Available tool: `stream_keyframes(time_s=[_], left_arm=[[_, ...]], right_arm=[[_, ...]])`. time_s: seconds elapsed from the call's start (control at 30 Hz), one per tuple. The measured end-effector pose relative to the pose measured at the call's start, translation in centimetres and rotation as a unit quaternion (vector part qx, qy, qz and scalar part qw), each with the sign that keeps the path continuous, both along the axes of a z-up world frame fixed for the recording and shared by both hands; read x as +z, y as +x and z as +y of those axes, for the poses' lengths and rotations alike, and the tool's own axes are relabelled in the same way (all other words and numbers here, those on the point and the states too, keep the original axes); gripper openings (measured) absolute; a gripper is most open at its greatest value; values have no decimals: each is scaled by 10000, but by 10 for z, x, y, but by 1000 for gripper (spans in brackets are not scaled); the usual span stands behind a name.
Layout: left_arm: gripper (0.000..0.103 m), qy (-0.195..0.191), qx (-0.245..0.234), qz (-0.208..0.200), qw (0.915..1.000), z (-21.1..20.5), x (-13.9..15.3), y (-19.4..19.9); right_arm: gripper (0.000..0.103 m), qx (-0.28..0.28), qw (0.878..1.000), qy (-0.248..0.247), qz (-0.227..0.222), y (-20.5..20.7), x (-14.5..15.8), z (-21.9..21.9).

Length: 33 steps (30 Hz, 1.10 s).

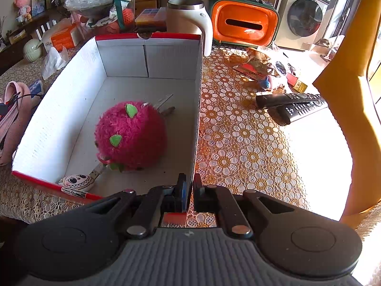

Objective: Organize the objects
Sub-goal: 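Close the left tool on the black cable and lift it, then carry the black cable over the shoebox and lower it inside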

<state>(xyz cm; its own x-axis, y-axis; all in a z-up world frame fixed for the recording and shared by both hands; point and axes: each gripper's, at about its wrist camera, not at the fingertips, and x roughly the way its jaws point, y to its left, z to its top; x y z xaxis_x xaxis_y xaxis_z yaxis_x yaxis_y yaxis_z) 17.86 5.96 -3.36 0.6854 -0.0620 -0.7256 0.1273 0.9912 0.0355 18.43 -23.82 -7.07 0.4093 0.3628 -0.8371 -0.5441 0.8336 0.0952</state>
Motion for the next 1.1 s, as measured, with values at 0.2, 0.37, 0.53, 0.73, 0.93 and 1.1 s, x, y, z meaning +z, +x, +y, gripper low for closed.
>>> stream_keyframes(time_s=[0.2,0.37,0.53,0.73,0.93,1.1], left_arm=[[4,-113,-457,-396,9981,-31,40,-10],[4,-94,-859,-560,9947,-65,52,-5],[4,-35,-1099,-606,9921,-101,50,11],[4,212,-1271,-539,9902,-142,37,36],[4,514,-1149,-251,9917,-165,11,68],[4,785,-1079,119,9910,-182,-14,90]], right_arm=[[5,17,10000,-14,-21,-1,1,1],[5,36,10000,-11,-37,-3,1,0],[5,37,10000,17,-40,-3,1,-1],[5,62,9999,75,-31,-1,1,-3],[5,82,9999,134,-20,-1,1,-5],[5,109,9997,196,35,0,1,-7]])
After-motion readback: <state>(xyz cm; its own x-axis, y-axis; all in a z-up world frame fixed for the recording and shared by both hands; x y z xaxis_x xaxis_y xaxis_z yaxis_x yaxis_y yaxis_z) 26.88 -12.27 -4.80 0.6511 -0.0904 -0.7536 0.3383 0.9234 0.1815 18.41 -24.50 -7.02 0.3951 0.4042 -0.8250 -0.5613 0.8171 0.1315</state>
